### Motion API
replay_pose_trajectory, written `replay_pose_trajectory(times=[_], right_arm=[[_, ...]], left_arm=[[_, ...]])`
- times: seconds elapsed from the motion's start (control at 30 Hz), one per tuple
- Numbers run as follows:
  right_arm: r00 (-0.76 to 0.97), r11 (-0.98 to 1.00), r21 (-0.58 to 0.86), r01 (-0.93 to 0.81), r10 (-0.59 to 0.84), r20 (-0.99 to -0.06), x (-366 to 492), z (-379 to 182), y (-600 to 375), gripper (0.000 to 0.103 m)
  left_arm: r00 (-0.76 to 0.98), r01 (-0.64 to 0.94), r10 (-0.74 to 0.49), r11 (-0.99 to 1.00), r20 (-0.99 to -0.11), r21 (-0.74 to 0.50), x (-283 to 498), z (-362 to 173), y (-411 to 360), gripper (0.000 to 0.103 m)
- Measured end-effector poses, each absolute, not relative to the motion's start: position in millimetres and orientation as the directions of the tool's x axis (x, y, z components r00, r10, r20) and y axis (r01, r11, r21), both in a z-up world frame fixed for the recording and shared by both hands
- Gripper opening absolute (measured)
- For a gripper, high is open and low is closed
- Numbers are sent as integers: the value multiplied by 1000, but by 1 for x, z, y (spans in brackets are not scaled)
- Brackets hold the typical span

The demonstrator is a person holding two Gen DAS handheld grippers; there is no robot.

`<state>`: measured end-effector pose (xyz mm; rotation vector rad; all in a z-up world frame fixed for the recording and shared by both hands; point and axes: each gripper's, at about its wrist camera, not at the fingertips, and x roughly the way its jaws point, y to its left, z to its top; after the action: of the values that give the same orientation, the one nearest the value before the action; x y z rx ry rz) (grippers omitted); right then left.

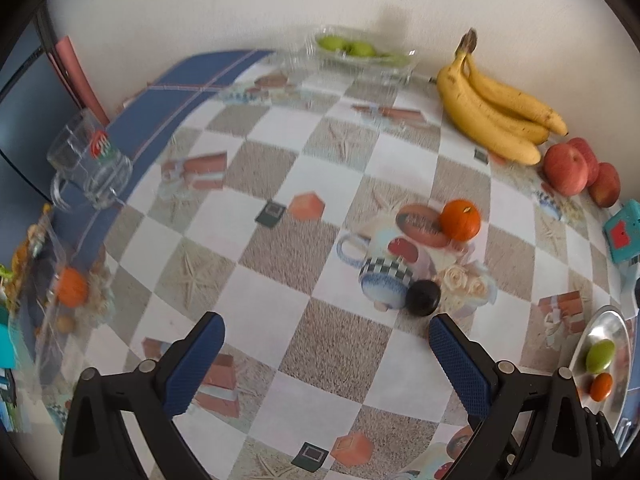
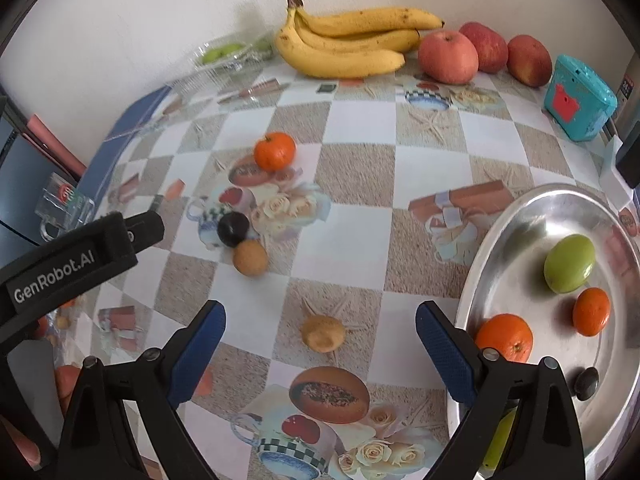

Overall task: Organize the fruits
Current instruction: 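Move both open grippers toward the two brown kiwis on the table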

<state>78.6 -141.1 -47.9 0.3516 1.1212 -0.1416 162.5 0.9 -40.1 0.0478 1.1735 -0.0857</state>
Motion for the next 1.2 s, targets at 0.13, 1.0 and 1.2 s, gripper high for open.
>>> replay_pose_trajectory(times=[0.13,1.0,1.2], right_arm=[[416,938,197,285,64,-907,79,-55,-139,96],[389,934,240,264,125,-913,80,-74,-139,28],[390,930,261,261,146,-909,79,-74,-139,27]], left_arm=[[355,70,-48,997,-934,-24,163,-51,3,103],[270,36,-199,980,-942,-196,159,-66,-2,92],[261,33,-212,977,-942,-211,159,-67,-2,91]])
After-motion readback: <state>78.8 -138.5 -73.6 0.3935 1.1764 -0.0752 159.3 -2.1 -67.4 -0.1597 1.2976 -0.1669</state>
